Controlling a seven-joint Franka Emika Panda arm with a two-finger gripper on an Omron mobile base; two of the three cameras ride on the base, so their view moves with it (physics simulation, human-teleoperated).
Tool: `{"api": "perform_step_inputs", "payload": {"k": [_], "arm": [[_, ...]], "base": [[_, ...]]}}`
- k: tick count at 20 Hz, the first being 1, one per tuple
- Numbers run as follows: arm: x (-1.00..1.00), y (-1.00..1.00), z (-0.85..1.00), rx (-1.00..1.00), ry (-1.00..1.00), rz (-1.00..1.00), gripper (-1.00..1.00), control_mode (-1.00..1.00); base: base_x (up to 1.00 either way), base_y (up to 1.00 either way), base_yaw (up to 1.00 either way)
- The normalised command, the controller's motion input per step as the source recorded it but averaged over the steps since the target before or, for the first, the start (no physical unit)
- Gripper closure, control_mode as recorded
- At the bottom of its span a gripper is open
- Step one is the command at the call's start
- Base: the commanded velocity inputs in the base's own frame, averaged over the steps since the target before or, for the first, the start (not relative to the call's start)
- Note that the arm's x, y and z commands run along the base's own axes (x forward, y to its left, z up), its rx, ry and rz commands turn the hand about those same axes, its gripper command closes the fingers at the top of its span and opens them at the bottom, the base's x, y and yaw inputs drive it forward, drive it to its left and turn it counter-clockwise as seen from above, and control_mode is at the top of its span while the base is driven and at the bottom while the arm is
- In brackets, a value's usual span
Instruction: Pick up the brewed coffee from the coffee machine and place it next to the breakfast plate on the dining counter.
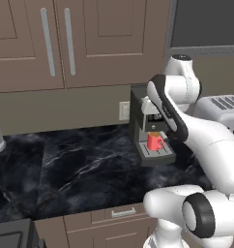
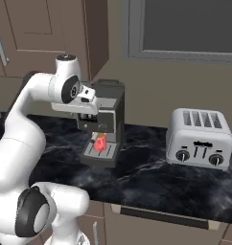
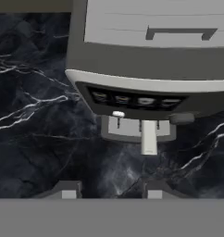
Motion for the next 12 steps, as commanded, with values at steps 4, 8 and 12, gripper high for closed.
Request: {"api": "perform_step_inputs", "payload": {"k": [4, 8, 12], "arm": [[-0.28, -0.31, -0.07, 0.06, -0.07, 0.07, -1.00, -1.00], [-0.27, -0.61, -0.33, 0.12, -0.26, 0.25, -1.00, -1.00], [-0.04, -0.58, -0.37, 0.13, -0.31, 0.28, -1.00, -1.00]], "base": [[0.00, 0.00, 0.00], [0.00, 0.00, 0.00], [0.00, 0.00, 0.00]]}}
